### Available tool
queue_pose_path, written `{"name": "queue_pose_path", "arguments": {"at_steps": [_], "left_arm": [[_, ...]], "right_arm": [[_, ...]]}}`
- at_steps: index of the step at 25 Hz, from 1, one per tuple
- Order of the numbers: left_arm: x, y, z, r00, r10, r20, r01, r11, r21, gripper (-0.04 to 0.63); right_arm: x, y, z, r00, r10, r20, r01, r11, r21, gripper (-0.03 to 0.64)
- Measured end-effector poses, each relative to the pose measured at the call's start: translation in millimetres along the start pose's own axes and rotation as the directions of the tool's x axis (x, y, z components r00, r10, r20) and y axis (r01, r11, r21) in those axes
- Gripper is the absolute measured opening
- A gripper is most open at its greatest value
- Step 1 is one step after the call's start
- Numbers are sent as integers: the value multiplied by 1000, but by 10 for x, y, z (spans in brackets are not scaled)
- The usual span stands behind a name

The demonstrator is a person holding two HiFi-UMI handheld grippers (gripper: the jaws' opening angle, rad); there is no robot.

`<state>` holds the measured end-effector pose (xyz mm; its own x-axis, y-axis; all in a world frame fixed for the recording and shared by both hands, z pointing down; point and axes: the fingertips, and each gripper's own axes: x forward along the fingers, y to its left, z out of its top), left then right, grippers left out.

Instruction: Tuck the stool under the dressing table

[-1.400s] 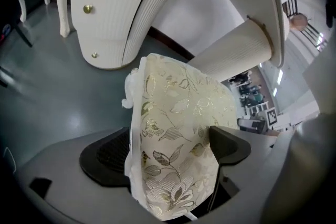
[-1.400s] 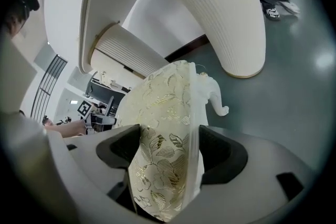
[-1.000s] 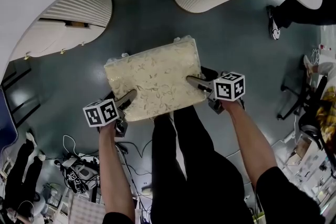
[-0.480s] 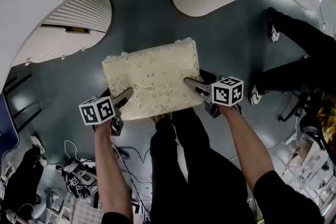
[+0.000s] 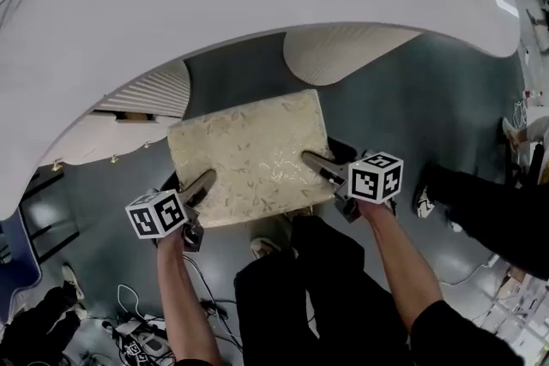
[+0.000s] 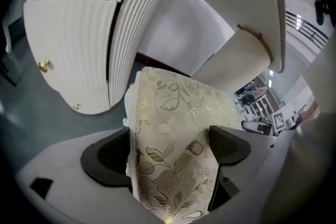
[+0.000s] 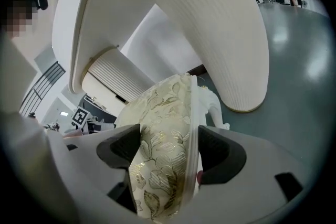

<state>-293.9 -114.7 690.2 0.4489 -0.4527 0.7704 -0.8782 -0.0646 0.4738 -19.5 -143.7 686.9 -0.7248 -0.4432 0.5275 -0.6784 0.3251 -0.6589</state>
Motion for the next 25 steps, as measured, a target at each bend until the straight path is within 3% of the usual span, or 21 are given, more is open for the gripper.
{"name": "queue_pose_path", "arguments": {"at_steps": [3, 5, 10, 14, 21, 25], "left_arm": [[196, -219, -500, 991, -86, -104, 70, 986, -153, 471], [322, -139, -416, 988, -111, -109, 91, 980, -180, 471], [224, -71, -391, 990, -58, -131, 36, 985, -166, 472], [93, -181, -533, 995, -8, -100, -10, 984, -176, 472], [107, -129, -412, 999, 1, -42, -7, 991, -133, 472], [13, -242, -520, 999, -6, -52, -1, 992, -122, 472]], "right_arm": [[-322, -131, -189, 978, -97, -184, 104, 994, 29, 310], [-206, -174, -78, 970, -115, -213, 122, 992, 19, 310], [-85, -180, -172, 967, -60, -246, 82, 993, 82, 310], [-149, -194, -213, 969, -15, -247, 31, 998, 61, 310], [-151, -155, -183, 977, -47, -206, 63, 995, 72, 310], [-332, -95, -304, 976, -72, -208, 92, 992, 91, 310]]}}
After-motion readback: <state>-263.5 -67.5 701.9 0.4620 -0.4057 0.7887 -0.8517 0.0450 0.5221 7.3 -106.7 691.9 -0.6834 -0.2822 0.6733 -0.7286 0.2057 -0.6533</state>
